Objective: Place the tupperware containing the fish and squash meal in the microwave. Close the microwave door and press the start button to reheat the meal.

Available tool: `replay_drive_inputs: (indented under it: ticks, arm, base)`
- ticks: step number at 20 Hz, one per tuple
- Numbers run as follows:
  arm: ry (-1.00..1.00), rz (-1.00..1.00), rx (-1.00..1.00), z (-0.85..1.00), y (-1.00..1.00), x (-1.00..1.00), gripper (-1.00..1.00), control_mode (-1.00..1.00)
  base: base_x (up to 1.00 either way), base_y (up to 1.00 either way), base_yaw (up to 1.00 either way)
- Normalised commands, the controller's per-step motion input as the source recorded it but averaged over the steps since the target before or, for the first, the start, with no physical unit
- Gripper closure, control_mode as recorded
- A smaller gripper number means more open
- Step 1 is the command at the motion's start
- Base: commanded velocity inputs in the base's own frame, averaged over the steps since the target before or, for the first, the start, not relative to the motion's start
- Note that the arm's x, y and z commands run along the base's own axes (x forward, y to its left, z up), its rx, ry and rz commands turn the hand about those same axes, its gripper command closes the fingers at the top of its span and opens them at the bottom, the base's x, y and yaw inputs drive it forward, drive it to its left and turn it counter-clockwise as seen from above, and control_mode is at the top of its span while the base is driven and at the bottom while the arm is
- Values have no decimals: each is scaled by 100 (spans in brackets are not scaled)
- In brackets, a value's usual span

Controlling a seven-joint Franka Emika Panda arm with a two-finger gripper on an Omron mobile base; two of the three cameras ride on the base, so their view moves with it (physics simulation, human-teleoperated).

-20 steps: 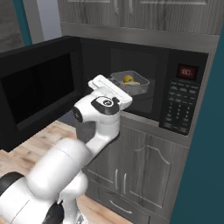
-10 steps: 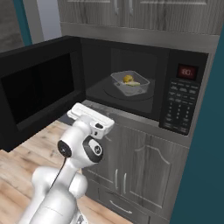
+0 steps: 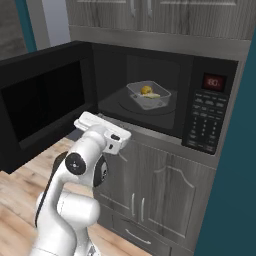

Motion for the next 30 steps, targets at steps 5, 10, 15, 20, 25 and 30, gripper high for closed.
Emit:
replay_drive_inputs:
  ticks: [5,10,15,20,25,30]
  arm:
    - [46,5,8,47,36,-35,-100,-100]
    - [41,3,2,7,32,-50,-100,-100]
    - [22,3,0,-1,31,-87,-100,-100]
    - [13,3,0,-20,25,-80,-100,-100]
    - [0,0,0,-29,0,-73,-100,-100]
    - [5,0,0,0,30,-72,-100,-100]
  base:
    - [0,0,0]
    - [0,0,0]
    - [0,0,0]
    - [0,0,0]
    - [0,0,0]
    - [0,0,0]
